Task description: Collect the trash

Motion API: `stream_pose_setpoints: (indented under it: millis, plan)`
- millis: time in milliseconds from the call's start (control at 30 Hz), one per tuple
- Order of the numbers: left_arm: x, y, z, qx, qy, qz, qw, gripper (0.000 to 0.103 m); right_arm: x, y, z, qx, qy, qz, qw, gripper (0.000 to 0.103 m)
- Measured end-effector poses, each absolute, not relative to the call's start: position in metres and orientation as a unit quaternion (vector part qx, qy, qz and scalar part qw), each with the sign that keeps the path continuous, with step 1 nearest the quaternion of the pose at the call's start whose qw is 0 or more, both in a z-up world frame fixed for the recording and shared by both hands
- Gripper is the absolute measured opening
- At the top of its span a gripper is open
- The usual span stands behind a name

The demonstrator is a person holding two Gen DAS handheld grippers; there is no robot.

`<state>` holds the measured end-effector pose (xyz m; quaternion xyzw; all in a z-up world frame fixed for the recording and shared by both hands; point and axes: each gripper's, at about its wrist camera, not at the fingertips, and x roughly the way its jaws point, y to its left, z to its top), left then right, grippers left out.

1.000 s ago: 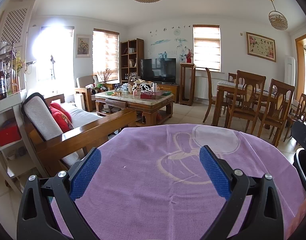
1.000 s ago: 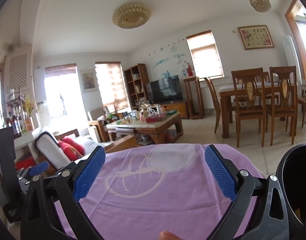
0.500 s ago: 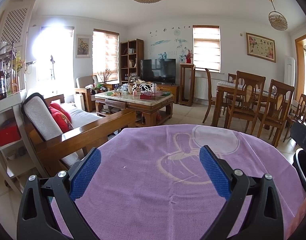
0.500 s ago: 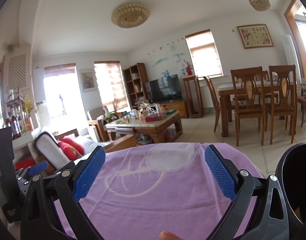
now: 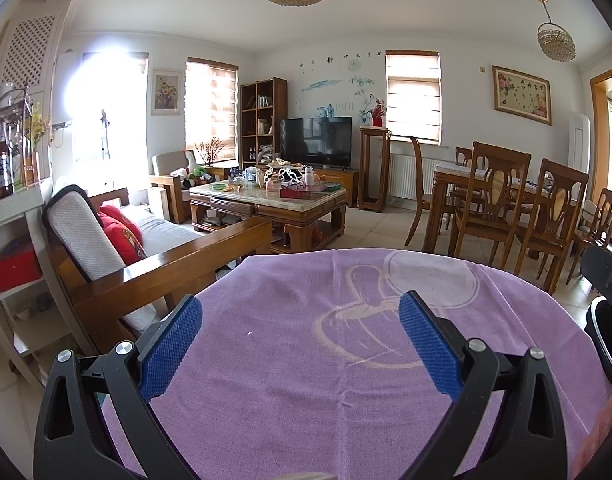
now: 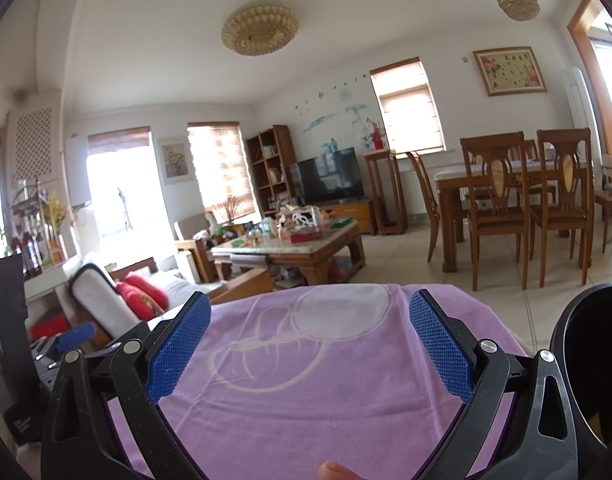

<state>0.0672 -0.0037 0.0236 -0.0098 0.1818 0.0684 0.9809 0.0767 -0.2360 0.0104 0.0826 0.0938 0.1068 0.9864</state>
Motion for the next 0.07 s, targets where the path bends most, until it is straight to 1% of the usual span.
stream_pose_setpoints:
  millis: [67]
  plan:
    - [0.0669,-0.0042,0.0234,-0.01,0.182,0.068,0.981,0.098,0.0776,-0.233,0.0098,0.083,0.093,0.106,0.986,0.098]
